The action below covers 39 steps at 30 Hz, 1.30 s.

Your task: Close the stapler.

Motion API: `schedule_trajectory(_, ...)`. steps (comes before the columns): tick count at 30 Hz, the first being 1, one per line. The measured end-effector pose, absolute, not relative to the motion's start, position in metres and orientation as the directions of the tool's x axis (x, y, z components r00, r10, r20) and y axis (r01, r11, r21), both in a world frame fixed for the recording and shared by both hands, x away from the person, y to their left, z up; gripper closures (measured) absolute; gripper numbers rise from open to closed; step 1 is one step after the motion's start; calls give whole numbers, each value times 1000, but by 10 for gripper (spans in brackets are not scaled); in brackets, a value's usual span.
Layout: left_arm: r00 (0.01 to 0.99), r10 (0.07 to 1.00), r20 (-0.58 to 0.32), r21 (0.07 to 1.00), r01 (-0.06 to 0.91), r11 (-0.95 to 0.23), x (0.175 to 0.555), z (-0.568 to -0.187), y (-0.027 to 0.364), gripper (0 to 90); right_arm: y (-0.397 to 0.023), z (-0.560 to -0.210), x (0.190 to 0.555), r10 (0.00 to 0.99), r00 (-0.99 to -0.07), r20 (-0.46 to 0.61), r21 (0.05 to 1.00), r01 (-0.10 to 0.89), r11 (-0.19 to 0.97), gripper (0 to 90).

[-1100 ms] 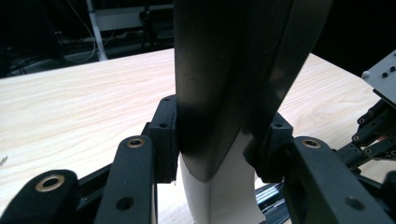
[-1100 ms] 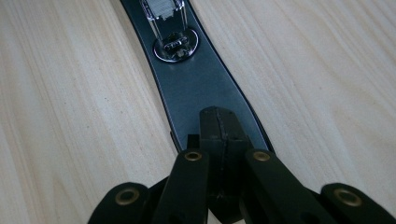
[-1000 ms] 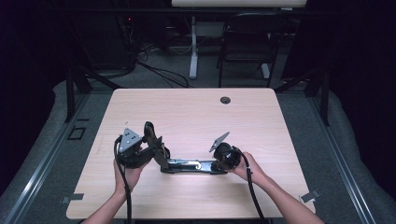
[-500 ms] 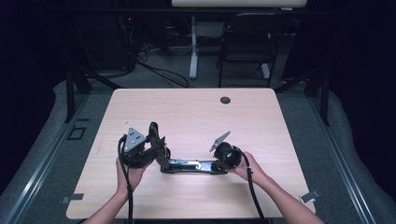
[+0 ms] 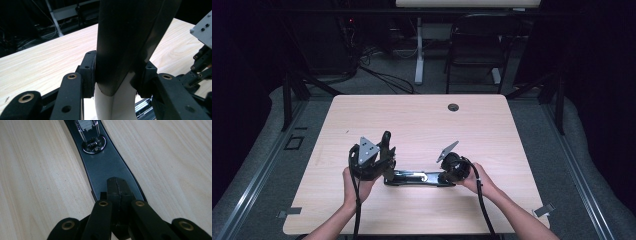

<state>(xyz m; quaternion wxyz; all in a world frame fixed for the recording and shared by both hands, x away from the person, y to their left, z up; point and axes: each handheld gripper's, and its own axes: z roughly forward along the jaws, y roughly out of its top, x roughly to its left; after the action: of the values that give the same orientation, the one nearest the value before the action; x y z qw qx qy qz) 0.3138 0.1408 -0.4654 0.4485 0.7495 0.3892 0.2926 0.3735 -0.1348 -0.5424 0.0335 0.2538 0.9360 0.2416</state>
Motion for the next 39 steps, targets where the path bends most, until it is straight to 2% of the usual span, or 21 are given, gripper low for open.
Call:
schedule_trajectory(8,514,848,131,897,303,-322,311,-467,127,583,-134,-542,374,487,-872,52,470,452,758,900)
schedule_trajectory(16,545,825,152,886,295,-358,311,-471,111,544,-134,-542,373,490,-871,42,465,451,762,900)
schedule_trajectory(30,503,840,205,885,272,-379,308,-479,90,541,-134,-543,373,504,-862,58,478,467,744,881)
schedule_trajectory(32,498,842,209,885,269,-379,308,-480,88,541,-134,-538,371,482,-876,22,482,432,762,882)
schedule_trajectory(35,494,841,222,884,263,-387,307,-482,84,538,-134,-503,361,478,-878,-24,616,363,699,896)
schedule_trajectory(39,501,834,233,879,259,-401,306,-484,79,528,-134,-449,348,501,-865,-18,810,281,514,900)
